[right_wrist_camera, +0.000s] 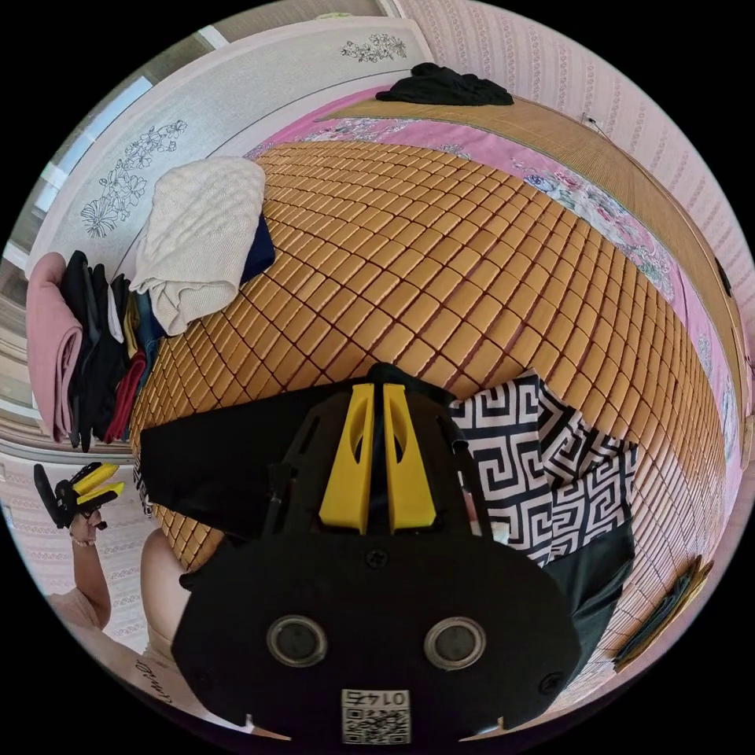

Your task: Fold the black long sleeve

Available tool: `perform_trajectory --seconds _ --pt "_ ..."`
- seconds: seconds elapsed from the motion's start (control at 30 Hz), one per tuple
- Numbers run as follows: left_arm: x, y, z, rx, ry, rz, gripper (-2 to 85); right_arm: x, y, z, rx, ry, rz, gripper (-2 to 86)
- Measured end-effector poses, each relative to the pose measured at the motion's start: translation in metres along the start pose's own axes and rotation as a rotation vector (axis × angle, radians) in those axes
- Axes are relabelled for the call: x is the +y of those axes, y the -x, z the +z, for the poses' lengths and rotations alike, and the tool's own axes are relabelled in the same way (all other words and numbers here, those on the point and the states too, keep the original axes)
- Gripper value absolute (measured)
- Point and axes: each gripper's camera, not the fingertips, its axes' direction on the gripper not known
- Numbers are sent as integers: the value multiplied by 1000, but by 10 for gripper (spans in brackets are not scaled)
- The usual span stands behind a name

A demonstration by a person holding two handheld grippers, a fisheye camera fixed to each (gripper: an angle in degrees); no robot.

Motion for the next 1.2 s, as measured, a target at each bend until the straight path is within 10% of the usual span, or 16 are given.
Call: perform_trajectory --seconds 0.63,0.9,1.2 --pt "-25 4 8 -347 121 83 72 37 -8 -29 -27 -8 31 64" --pt "-7 -67 -3 -76 89 277 76 178 -12 -128 -51 -180 -106 89" --pt "-11 -151 55 156 280 545 101 467 -7 -138 39 150 187 129"
